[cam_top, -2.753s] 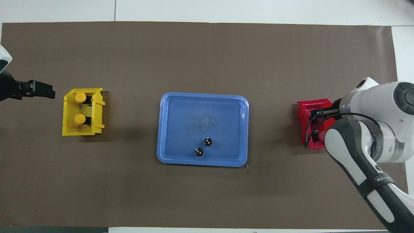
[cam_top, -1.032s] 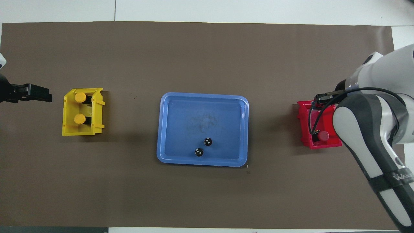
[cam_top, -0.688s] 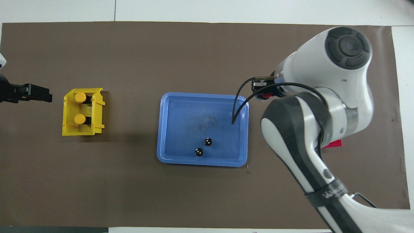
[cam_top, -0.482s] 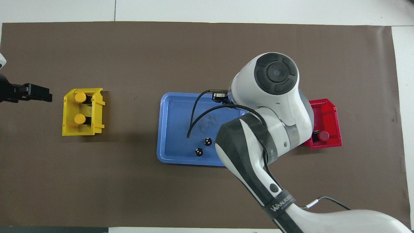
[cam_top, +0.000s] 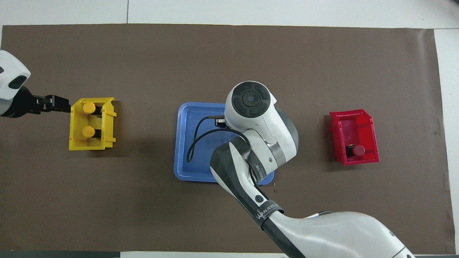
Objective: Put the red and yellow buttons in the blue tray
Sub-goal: 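Place the red button in the blue tray while the left gripper grasps a yellow button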
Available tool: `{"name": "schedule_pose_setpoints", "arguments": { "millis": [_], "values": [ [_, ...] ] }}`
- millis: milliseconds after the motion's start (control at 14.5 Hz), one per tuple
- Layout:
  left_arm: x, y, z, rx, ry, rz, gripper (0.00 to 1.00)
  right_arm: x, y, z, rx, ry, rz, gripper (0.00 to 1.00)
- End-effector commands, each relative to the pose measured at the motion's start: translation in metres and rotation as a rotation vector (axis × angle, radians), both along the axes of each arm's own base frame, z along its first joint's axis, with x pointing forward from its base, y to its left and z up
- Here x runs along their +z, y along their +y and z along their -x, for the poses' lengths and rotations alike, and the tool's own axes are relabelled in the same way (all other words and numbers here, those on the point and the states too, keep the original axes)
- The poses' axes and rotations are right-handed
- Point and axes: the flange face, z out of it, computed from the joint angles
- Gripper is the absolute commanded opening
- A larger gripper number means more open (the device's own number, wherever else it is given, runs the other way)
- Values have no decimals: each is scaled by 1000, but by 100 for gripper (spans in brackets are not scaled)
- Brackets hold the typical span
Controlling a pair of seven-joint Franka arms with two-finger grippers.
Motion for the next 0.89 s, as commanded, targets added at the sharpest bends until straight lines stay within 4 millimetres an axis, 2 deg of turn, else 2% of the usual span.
{"name": "schedule_pose_setpoints", "arguments": {
  "millis": [0,138,206,275,344,482,551,619,757,826],
  "values": [
    [-22,-10,-12,7,-11,-10,71,-6,-4,4,-17,-4,17,28],
    [-35,-13,-15,11,-9,-11,67,-14,-7,8,-18,-8,14,32],
    [-40,-14,-18,17,-15,-10,67,-16,-6,10,-12,-14,16,39],
    [-49,-15,-22,22,-15,-11,67,-15,-6,10,-11,-13,19,54],
    [-53,-15,-25,23,-24,-11,67,-14,-6,10,-10,-11,22,63],
    [-62,-13,-28,25,-25,-11,67,1,-7,2,1,-43,29,66],
    [-70,-12,-31,28,-26,-12,67,19,-14,-5,-6,-54,30,66],
    [-76,-13,-33,28,-26,-13,67,49,-27,-14,-20,-70,21,66],
    [-85,-13,-36,27,-28,-13,67,98,-79,-24,-20,-89,9,67],
    [-91,-14,-38,26,-26,-14,67,114,-110,-20,20,-79,12,67]
  ]
}}
